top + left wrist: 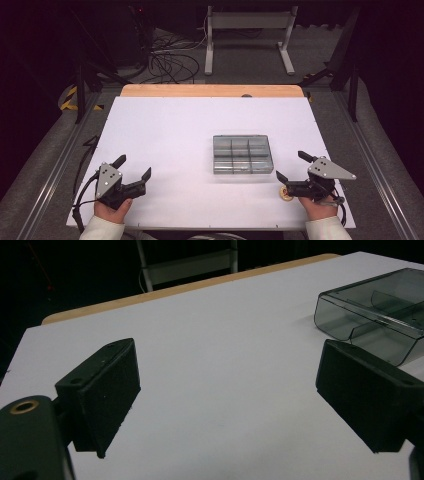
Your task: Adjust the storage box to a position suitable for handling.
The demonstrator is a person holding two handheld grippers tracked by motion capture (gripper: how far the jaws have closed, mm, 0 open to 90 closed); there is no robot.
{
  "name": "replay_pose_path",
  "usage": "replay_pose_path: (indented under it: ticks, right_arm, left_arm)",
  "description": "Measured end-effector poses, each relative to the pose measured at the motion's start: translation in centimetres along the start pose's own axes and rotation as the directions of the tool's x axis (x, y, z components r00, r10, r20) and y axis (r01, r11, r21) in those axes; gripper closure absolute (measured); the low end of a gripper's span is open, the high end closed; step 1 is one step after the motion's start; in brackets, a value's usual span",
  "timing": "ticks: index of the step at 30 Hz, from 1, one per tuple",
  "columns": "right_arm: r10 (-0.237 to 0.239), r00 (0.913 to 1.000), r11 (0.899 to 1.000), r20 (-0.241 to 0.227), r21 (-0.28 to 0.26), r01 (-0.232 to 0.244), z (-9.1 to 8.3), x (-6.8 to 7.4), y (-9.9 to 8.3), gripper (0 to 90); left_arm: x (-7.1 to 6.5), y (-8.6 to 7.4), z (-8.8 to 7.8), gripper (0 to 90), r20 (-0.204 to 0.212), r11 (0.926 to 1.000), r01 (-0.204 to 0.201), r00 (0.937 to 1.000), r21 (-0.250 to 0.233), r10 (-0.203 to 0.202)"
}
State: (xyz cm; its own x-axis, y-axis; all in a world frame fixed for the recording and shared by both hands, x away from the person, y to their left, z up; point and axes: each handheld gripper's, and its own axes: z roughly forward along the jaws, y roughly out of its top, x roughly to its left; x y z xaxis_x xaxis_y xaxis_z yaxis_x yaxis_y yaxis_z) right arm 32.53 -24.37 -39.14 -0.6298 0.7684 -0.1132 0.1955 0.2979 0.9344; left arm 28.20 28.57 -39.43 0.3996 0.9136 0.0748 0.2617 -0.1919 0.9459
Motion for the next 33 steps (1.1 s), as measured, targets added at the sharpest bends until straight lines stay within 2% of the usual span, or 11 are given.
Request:
replay_pose_path:
  ticks: [23,33]
  right_arm:
    - [0.002,1.0000,1.000,-0.002,0.008,-0.002,0.1,0.2,0.3,3.5]
    - [-0.001,0.9999,1.000,-0.013,0.019,0.001,0.7,-0.1,1.5,3.5]
  left_arm:
    - [0.0,0.0,-0.1,11.4,-0.006,1.0000,-0.005,1.0000,-0.007,0.005]
    - [-0.1,0.0,-0.1,11.3,-0.010,0.9999,-0.009,0.9999,-0.005,0.009]
